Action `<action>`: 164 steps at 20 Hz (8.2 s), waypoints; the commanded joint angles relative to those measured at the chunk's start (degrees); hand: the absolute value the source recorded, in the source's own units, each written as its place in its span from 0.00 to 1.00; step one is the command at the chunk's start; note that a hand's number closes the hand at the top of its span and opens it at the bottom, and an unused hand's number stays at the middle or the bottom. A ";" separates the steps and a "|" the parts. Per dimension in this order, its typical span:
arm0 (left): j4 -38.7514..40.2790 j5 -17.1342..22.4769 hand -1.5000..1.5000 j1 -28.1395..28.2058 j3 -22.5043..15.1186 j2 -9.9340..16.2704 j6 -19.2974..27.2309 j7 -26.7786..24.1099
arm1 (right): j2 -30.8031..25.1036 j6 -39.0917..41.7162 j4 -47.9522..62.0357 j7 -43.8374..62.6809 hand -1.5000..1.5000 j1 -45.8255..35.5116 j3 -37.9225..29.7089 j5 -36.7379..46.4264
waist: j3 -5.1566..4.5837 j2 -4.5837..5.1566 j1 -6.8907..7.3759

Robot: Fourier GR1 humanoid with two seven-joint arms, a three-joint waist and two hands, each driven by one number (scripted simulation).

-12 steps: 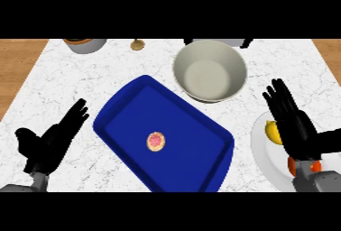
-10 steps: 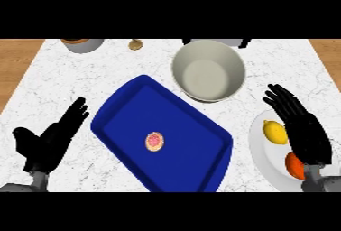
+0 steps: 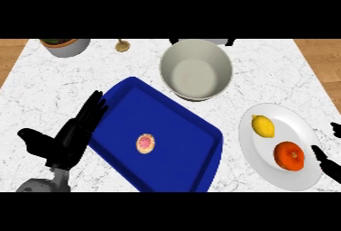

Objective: Pick the squash from the plate and place it in the bowl

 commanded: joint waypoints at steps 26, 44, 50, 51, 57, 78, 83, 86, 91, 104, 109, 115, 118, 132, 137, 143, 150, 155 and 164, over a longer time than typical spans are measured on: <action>1.06 -2.03 0.50 -4.85 -2.31 -5.39 -1.72 2.63 | -14.54 20.64 -28.19 73.05 0.00 -1.26 14.28 32.31 | -0.03 0.72 5.75; 3.35 -5.30 0.50 -4.18 2.13 -8.37 -5.53 1.92 | -0.89 30.41 -5.93 66.74 0.00 -11.79 14.20 39.64 | 0.03 0.54 4.45; 4.46 -7.22 0.50 -7.48 3.64 -10.93 -5.15 4.14 | 3.24 32.28 -8.26 68.08 0.00 -9.20 13.18 44.79 | 0.02 0.50 4.18; 1.14 -9.00 0.50 -6.07 2.29 -12.05 -2.84 5.70 | 3.05 32.00 -11.56 67.18 0.00 -5.50 12.58 45.38 | 0.02 0.44 4.09; 2.62 -9.32 0.50 -5.04 4.07 -12.15 -6.46 3.73 | 6.92 32.39 -1.52 62.68 0.00 -11.30 10.01 49.44 | 0.03 0.51 4.28; 3.51 -14.13 0.50 -3.69 4.06 -17.37 -7.21 2.46 | 12.40 23.46 10.51 42.81 1.00 -10.20 4.02 58.75 | 0.04 0.50 4.22; 3.03 -12.24 0.50 -2.49 7.36 -14.84 -10.30 2.99 | 14.33 22.69 13.42 40.70 1.00 -11.84 3.45 60.85 | 0.03 0.50 4.27; 3.00 -11.82 0.50 -2.33 8.34 -14.42 -11.09 2.87 | 15.12 24.71 5.23 43.82 1.00 -6.85 5.56 63.03 | 0.01 0.46 4.08; 2.65 -11.90 0.50 -5.37 7.80 -15.00 -10.48 5.75 | 19.65 26.21 4.49 47.41 1.00 -12.97 13.16 69.27 | -0.01 0.46 4.39; 1.18 -11.31 0.50 -3.44 7.17 -14.57 -12.15 5.38 | 34.70 29.98 6.82 74.29 1.00 -38.23 49.87 71.32 | 0.02 0.49 6.90; 3.45 -10.22 0.50 -4.40 9.08 -13.92 -12.89 5.08 | 34.74 31.46 -5.62 84.08 1.00 -45.36 52.74 68.74 | -0.03 0.24 5.62; 2.70 -12.06 0.50 -3.53 6.76 -16.03 -11.44 5.10 | 34.79 36.08 -11.26 94.03 1.00 -57.23 52.32 69.14 | -0.06 0.13 4.92; 1.17 -12.28 0.50 -5.07 7.47 -15.26 -10.72 6.99 | 34.80 38.50 -9.53 93.25 1.00 -64.19 45.94 67.38 | -0.07 0.16 4.97; -0.80 -14.22 0.50 0.01 5.81 -16.61 -10.18 3.71 | 34.54 29.60 5.72 76.28 1.00 -66.93 27.46 71.45 | 0.01 0.55 4.77; -0.34 -12.69 0.50 -4.19 7.70 -16.59 -9.81 6.97 | 30.65 24.61 15.10 64.66 1.00 -69.23 19.10 70.00 | 0.02 0.71 4.84; 1.62 -14.10 0.50 -1.49 6.04 -16.78 -11.51 3.00 | 29.32 12.65 33.62 53.56 1.00 -71.55 14.33 71.69 | 0.00 1.07 5.72; 1.54 -13.98 0.50 -2.90 6.15 -17.19 -11.10 4.64 | 27.71 8.40 54.02 48.47 1.00 -76.05 11.95 74.93 | 0.00 1.30 6.40; 1.75 -12.07 0.50 -4.13 8.08 -15.79 -12.92 4.40 | 27.89 8.97 65.22 51.39 0.00 -81.18 4.41 70.54 | 0.01 1.73 7.60; 1.47 -13.09 0.50 -5.99 7.49 -16.24 -12.00 6.02 | 27.74 -5.30 65.24 32.81 0.00 -78.58 -7.22 58.41 | 0.15 1.69 6.98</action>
